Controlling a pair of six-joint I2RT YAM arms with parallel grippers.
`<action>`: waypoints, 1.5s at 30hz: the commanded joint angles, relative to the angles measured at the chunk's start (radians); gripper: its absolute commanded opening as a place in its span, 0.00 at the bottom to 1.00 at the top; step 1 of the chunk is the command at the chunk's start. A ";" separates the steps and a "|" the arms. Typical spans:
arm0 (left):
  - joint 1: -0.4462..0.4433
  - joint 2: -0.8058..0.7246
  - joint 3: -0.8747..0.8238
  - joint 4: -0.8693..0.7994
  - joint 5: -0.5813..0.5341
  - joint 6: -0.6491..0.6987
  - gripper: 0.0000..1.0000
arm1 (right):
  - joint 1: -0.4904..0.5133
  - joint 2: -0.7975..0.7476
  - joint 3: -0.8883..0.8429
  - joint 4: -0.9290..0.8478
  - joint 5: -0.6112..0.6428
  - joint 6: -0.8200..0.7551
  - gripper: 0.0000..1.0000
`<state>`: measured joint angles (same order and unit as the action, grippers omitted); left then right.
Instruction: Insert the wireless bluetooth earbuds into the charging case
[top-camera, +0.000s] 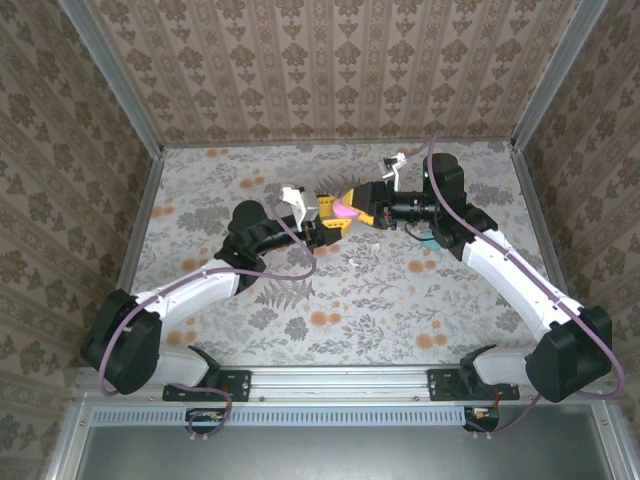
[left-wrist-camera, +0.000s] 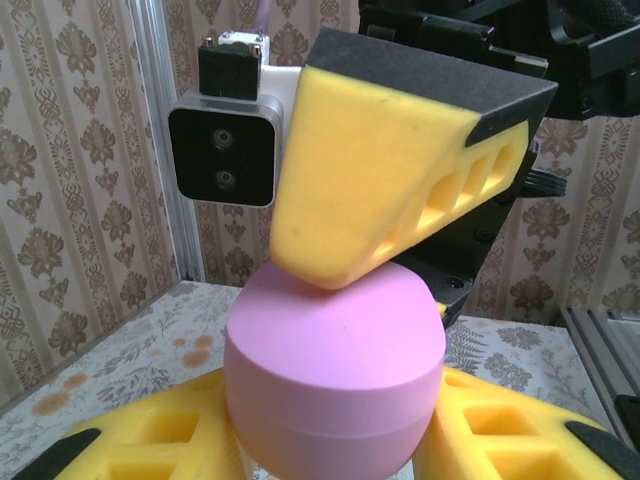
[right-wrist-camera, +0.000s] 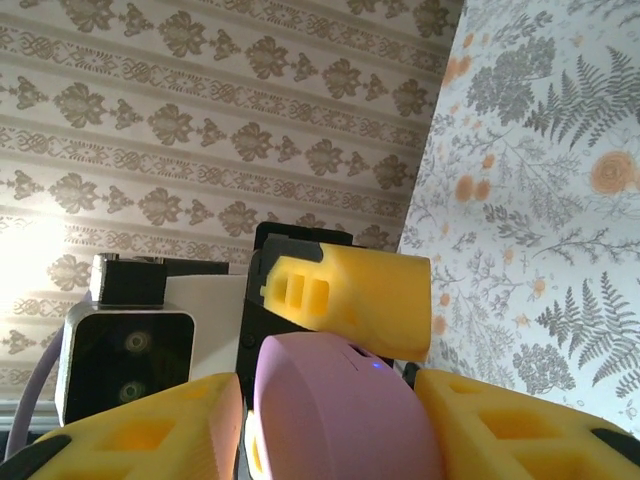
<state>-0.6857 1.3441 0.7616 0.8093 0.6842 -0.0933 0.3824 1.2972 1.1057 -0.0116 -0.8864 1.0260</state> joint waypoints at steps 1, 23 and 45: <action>0.002 0.006 0.033 0.046 0.000 -0.028 0.41 | 0.000 -0.022 -0.021 0.062 -0.061 0.023 0.51; 0.000 -0.044 0.031 -0.212 -0.106 0.120 0.81 | -0.212 -0.149 -0.182 -0.165 0.218 -0.106 0.29; 0.027 -0.080 0.125 -0.544 -0.346 0.077 0.79 | -0.327 0.179 -0.412 -0.181 0.603 -0.256 0.28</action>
<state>-0.6708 1.2655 0.8410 0.3286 0.3737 0.0154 0.0605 1.4609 0.6933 -0.2054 -0.3172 0.7929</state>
